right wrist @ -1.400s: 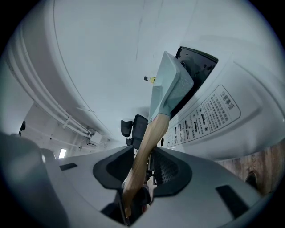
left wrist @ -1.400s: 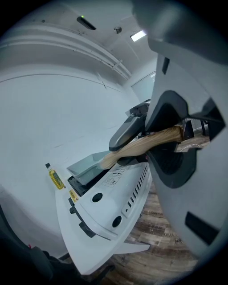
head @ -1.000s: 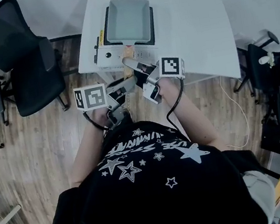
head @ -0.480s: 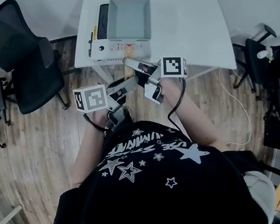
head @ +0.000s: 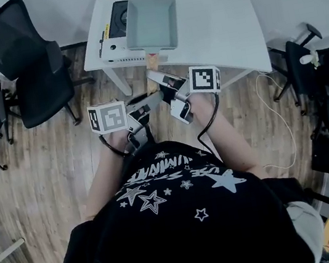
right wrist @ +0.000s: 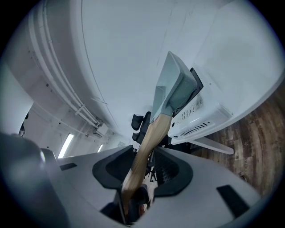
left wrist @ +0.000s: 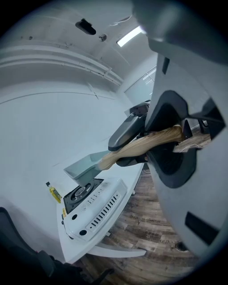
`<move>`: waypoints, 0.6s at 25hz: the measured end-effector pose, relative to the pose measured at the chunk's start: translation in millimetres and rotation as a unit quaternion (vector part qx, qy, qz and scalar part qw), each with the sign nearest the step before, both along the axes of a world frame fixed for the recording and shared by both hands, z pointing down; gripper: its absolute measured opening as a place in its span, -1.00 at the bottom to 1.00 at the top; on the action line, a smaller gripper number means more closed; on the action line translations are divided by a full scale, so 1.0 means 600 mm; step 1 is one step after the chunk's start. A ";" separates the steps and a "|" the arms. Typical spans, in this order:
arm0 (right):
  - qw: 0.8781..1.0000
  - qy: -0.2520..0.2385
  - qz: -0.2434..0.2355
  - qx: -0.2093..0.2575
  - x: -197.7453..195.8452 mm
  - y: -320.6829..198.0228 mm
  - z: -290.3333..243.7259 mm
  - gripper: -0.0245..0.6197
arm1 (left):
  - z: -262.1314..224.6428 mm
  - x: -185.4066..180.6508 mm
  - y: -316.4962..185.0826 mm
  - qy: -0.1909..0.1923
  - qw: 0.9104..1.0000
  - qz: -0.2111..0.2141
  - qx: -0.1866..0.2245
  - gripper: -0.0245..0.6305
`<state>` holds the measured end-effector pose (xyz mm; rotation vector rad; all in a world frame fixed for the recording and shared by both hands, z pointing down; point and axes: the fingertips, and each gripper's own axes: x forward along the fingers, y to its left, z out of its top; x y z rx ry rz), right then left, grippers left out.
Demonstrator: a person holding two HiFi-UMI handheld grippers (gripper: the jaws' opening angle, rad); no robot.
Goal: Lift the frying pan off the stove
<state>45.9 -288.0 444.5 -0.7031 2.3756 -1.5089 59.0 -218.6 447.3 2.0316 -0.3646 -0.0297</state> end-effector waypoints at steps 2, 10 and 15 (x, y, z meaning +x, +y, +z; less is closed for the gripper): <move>1.000 0.000 -0.007 0.014 0.004 0.019 -0.006 -0.49 | -0.002 0.006 0.020 -0.001 1.000 0.000 0.002 -0.52; 0.999 -0.002 -0.024 0.024 0.015 0.097 -0.015 -0.48 | -0.005 0.022 0.097 -0.004 1.000 -0.008 0.004 -0.52; 0.999 -0.006 -0.038 0.022 0.015 0.157 -0.009 -0.48 | 0.002 0.027 0.156 -0.004 1.000 -0.018 0.000 -0.52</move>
